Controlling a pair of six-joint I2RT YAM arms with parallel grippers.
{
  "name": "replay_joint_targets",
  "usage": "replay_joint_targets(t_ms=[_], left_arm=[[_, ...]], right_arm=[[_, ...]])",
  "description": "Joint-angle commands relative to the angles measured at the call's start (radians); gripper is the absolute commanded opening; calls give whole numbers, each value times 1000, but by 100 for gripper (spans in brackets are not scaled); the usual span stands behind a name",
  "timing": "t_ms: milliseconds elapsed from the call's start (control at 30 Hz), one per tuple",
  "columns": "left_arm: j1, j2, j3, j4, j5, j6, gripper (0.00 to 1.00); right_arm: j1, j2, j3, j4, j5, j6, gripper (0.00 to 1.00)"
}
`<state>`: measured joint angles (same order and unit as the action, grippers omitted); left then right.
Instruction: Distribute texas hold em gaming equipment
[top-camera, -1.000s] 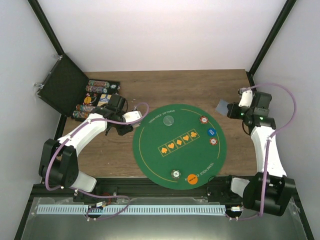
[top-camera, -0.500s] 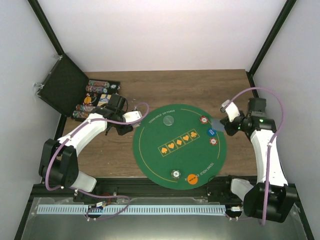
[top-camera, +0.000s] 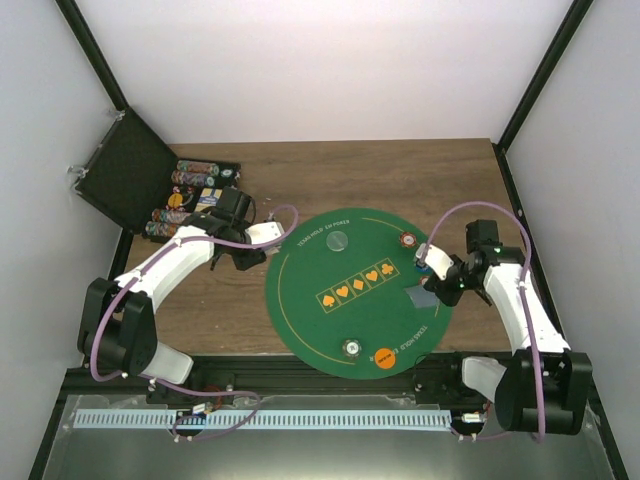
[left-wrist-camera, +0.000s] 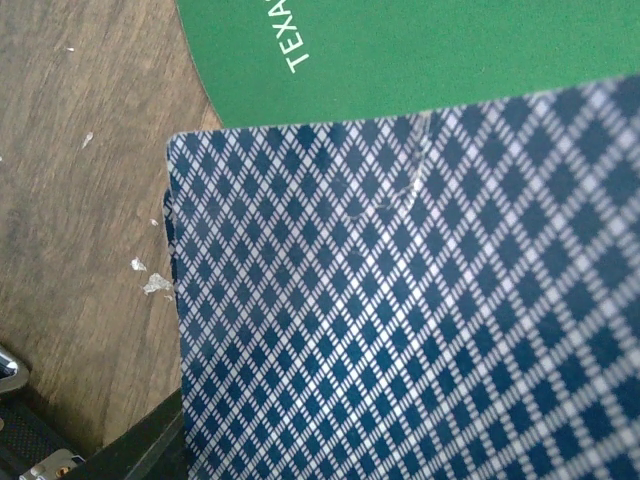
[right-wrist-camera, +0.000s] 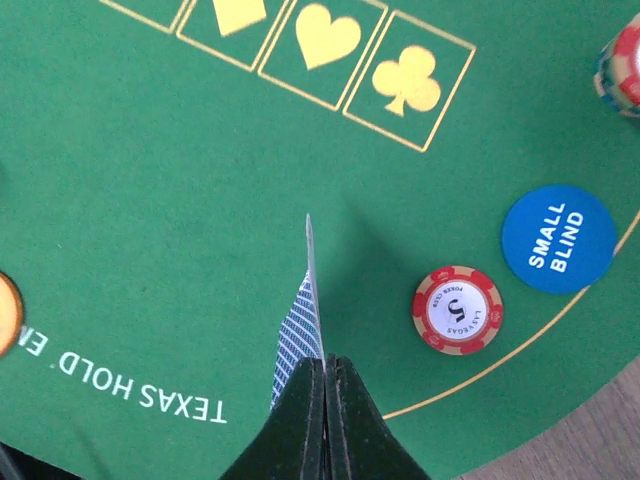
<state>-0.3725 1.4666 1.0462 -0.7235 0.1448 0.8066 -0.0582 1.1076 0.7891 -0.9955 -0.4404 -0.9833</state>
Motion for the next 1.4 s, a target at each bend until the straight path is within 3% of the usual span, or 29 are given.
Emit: replay_joint_targets(t_ms=[0, 400, 500, 933, 1133, 1367], left_arm=[[6, -12, 33, -9, 23, 4, 52], [6, -9, 57, -23, 29, 3, 52], [6, -9, 62, -27, 29, 3, 52], [6, -5, 69, -30, 39, 7, 52], [6, 1, 78, -31, 44, 7, 52], [6, -2, 76, -30, 45, 7, 52]], right_arm=[[7, 25, -29, 90, 39, -91, 1], [19, 95, -71, 237, 86, -150, 5], [27, 95, -76, 223, 77, -160, 1], [43, 56, -45, 47, -27, -110, 1], [43, 43, -106, 118, 36, -102, 1], [43, 144, -87, 175, 74, -150, 1]])
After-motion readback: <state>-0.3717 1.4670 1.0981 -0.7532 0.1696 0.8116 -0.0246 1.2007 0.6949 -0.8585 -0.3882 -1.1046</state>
